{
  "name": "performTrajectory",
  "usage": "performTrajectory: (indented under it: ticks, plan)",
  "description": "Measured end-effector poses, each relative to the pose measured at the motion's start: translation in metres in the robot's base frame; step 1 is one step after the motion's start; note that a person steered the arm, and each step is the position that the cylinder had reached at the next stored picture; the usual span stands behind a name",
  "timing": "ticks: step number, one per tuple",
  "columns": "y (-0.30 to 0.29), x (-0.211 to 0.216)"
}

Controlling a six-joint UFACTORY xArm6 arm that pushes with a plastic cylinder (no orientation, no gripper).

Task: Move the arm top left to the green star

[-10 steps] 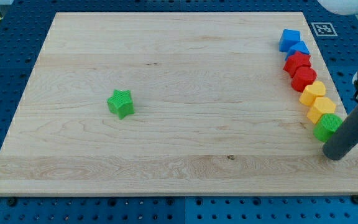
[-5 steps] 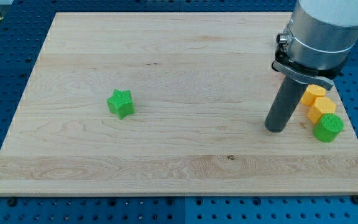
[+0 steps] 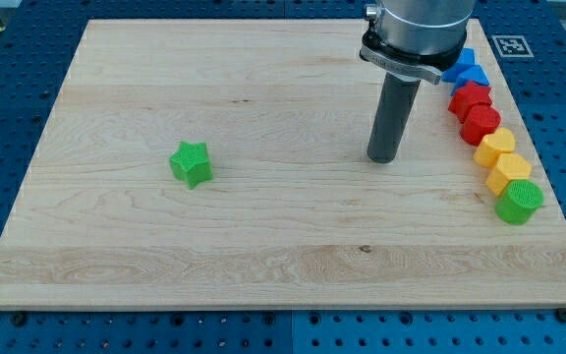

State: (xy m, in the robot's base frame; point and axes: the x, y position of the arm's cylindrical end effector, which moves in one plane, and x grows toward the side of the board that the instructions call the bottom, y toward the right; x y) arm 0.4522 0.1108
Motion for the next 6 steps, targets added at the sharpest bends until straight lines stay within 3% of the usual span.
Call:
performTrajectory:
  ticks: [1,2,4,5,6]
  plan:
    - [-0.004,-0.003]
    - [-0.049,-0.034]
    - [-0.233,-0.080]
    - [-0.302,-0.081]
    - [-0.320,-0.032]
